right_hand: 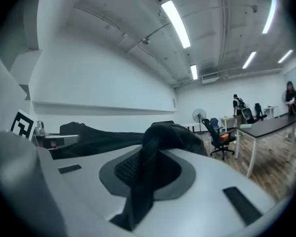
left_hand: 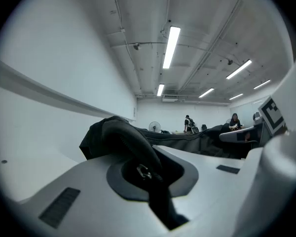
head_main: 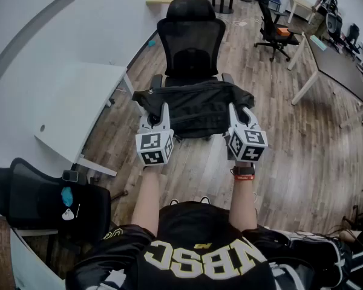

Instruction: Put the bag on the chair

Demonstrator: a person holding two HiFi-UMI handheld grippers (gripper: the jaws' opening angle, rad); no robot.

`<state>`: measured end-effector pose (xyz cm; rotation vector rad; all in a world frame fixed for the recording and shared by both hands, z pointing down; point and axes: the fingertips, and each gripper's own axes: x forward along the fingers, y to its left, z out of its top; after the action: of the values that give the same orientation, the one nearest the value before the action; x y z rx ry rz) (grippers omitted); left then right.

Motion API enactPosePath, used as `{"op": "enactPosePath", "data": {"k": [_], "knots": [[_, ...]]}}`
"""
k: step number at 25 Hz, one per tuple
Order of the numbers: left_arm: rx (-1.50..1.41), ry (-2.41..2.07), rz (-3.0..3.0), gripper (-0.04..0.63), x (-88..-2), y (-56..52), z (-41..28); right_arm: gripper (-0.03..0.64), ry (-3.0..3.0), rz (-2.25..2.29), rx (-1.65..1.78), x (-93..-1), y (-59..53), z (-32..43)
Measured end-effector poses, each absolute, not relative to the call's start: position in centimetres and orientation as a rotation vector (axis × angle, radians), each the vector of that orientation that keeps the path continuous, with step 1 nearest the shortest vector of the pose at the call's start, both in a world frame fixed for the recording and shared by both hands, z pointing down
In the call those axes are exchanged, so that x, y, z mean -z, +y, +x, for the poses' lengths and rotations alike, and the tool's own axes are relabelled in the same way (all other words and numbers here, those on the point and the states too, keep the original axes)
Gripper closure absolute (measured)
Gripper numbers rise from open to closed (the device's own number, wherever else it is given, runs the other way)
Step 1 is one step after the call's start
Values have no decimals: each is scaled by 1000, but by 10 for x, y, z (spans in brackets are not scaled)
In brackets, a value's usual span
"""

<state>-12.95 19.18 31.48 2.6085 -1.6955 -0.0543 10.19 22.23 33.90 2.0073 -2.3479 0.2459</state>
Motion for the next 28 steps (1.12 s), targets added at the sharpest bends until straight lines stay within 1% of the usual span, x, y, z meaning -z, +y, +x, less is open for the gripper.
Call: {"op": "enactPosePath", "data": {"k": [9, 18, 28], "knots": [[87, -1716, 2613, 566, -308, 207, -94, 565, -2387, 1999, -227, -335, 234, 137], [48, -1741, 2584, 566, -321, 223, -64, 565, -2426, 1978, -270, -347, 241, 166], [23, -1749, 2570, 566, -335, 188, -56, 563, -2428, 1976, -330, -366, 205, 173]]}}
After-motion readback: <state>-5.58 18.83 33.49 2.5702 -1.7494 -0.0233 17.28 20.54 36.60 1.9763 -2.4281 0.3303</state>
